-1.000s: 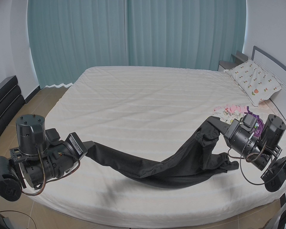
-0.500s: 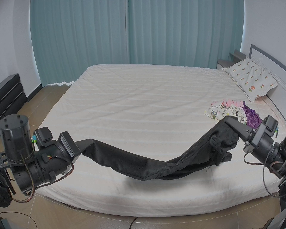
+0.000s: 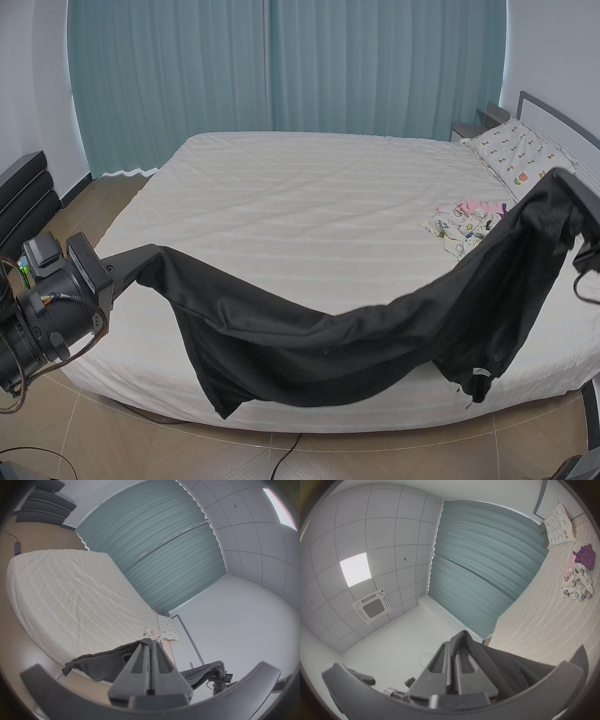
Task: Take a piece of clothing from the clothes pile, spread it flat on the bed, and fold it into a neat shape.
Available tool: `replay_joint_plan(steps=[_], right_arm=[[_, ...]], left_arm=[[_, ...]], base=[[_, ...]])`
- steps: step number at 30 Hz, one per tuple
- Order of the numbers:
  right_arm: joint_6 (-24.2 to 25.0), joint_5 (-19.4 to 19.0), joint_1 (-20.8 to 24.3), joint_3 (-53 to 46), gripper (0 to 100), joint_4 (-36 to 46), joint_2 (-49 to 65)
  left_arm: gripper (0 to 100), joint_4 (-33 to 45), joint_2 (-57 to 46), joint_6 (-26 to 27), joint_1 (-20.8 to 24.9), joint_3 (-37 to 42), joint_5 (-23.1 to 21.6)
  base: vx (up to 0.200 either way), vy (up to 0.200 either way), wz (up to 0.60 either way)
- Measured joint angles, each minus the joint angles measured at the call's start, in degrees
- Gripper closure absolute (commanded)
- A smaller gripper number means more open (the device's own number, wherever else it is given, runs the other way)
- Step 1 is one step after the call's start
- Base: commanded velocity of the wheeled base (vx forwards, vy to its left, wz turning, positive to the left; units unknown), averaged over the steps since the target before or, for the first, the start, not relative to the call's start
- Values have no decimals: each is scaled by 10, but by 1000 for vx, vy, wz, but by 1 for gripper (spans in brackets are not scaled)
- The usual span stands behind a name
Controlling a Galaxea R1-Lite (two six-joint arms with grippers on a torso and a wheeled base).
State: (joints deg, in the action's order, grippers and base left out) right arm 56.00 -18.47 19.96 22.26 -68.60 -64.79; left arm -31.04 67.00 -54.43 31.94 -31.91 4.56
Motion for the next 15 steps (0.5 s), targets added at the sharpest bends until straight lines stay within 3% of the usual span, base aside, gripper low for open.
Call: replay_joint_plan(steps=[7, 15], right_arm=[[32, -20, -76, 110, 100, 50, -53], [-20, -24, -119, 148, 100, 30, -193]], left_arm=[[100, -2, 33, 0, -36, -30, -15], [100, -17, 136, 0, -54, -50, -18]], base=[[0, 0, 0], [0, 0, 0]])
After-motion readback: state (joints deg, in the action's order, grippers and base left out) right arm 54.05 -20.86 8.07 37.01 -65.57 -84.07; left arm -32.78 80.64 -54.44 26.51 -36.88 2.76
